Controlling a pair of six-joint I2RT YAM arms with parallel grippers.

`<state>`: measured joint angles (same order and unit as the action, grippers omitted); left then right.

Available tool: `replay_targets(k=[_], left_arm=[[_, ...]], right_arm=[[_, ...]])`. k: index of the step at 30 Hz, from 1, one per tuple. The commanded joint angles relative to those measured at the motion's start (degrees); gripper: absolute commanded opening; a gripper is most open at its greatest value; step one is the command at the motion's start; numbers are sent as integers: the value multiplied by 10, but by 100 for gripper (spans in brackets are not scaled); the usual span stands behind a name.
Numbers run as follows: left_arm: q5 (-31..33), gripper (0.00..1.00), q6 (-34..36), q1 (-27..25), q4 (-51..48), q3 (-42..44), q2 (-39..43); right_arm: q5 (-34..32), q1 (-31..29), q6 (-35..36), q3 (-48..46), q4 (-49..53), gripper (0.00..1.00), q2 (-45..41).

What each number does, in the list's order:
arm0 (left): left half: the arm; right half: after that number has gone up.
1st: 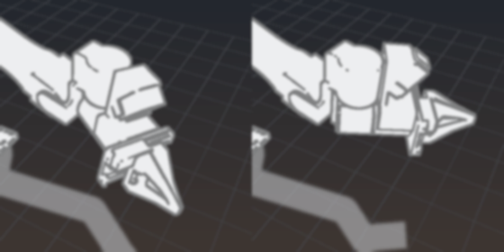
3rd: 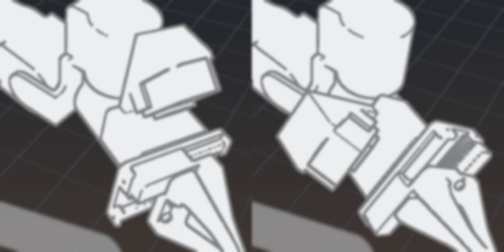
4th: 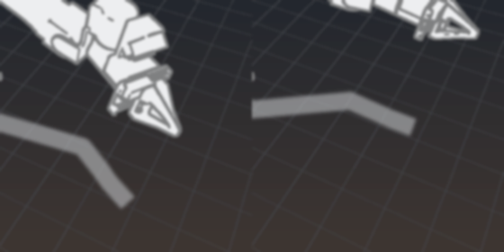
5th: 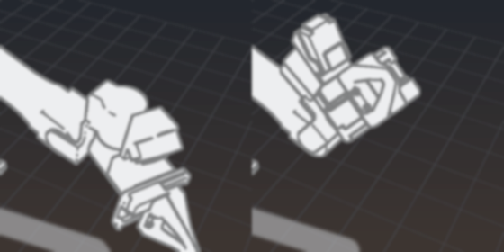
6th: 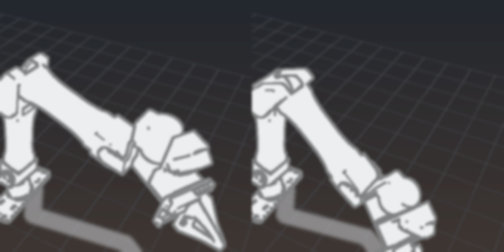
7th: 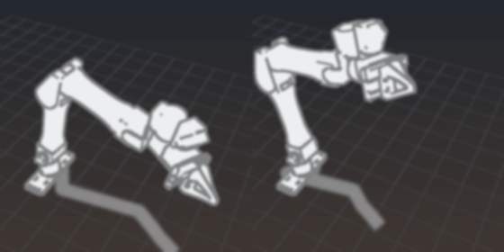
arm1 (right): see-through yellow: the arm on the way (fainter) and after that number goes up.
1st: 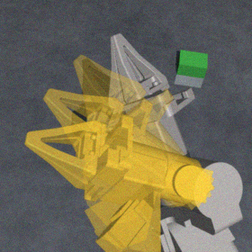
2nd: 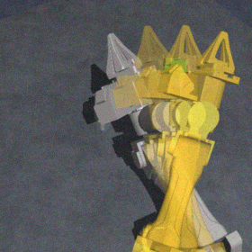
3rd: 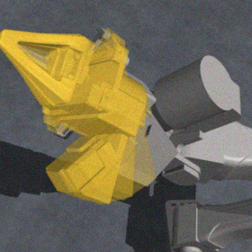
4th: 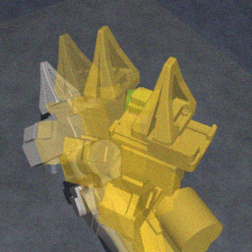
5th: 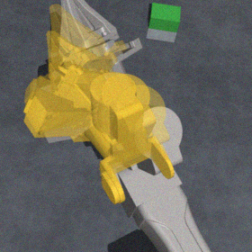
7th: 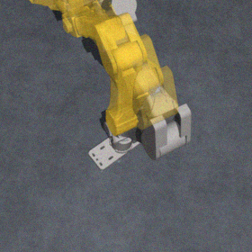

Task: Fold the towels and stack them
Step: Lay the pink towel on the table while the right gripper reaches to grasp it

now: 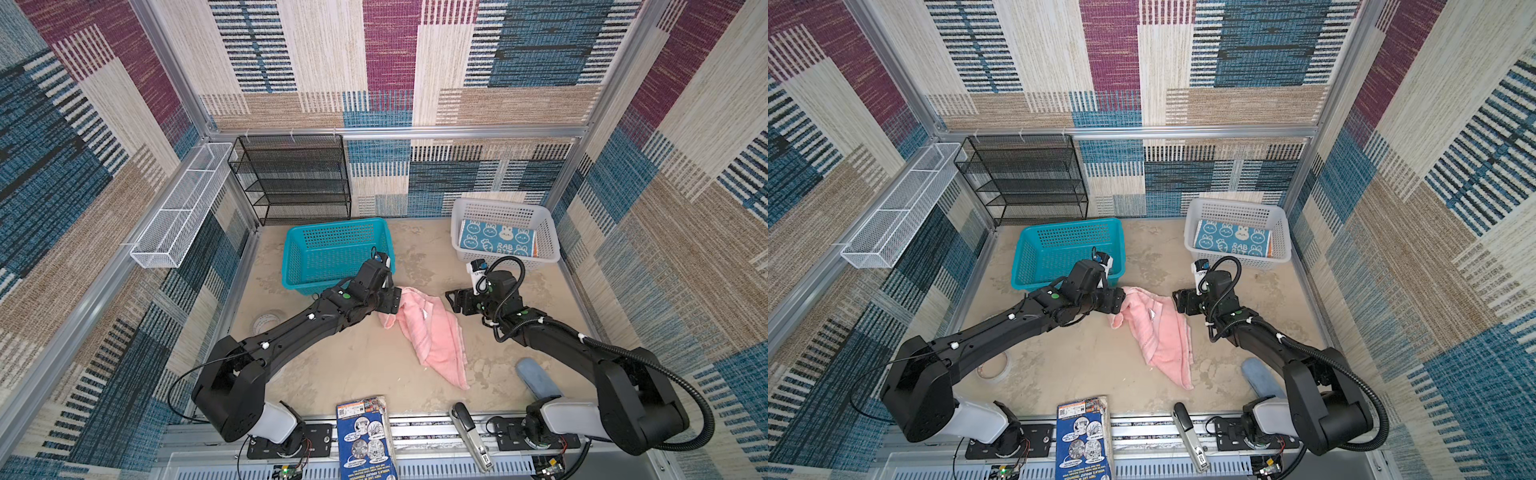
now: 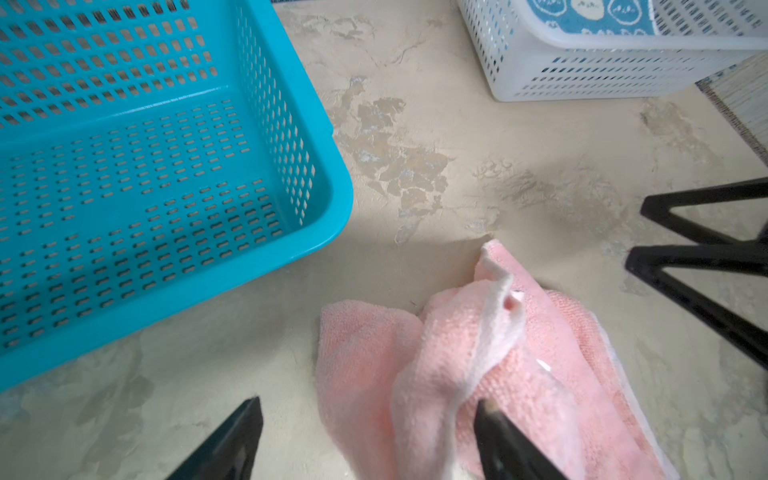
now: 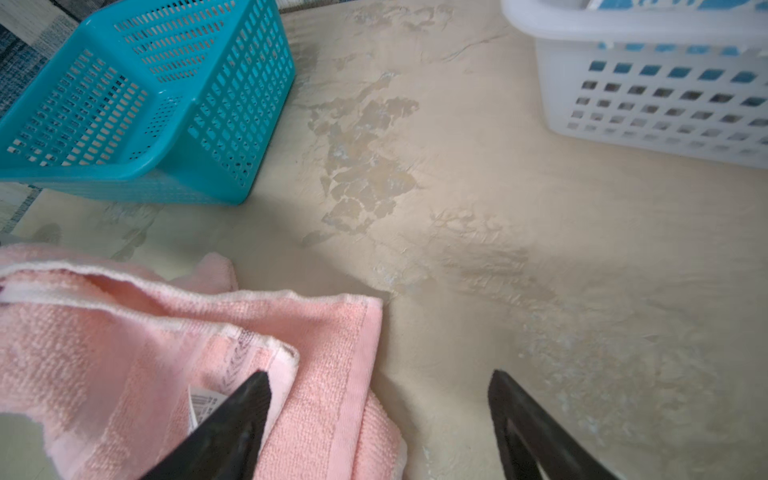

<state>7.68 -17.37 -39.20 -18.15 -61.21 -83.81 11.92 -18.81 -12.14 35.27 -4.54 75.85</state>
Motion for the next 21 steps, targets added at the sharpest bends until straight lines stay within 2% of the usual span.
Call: replay_targets(k=[1, 5, 10, 12, 16, 21], left_arm=[[10, 84, 42, -1, -10, -11, 20], [-18, 83, 60, -2, 1, -24, 37], [-69, 82, 71, -4, 29, -38, 31], [-77, 82, 71, -5, 30, -49, 20], [-81, 81, 65, -5, 36, -60, 5], [-85, 81, 58, -5, 43, -62, -9]], right_arm=[[51, -1, -3, -8, -29, 79, 0], [89, -2, -14, -26, -49, 73, -4], [138, -4, -34, -49, -80, 53, 3], [155, -6, -41, -60, -94, 50, 6], [189, -13, -69, -86, -123, 49, 4], [192, -37, -89, -103, -116, 48, 4]])
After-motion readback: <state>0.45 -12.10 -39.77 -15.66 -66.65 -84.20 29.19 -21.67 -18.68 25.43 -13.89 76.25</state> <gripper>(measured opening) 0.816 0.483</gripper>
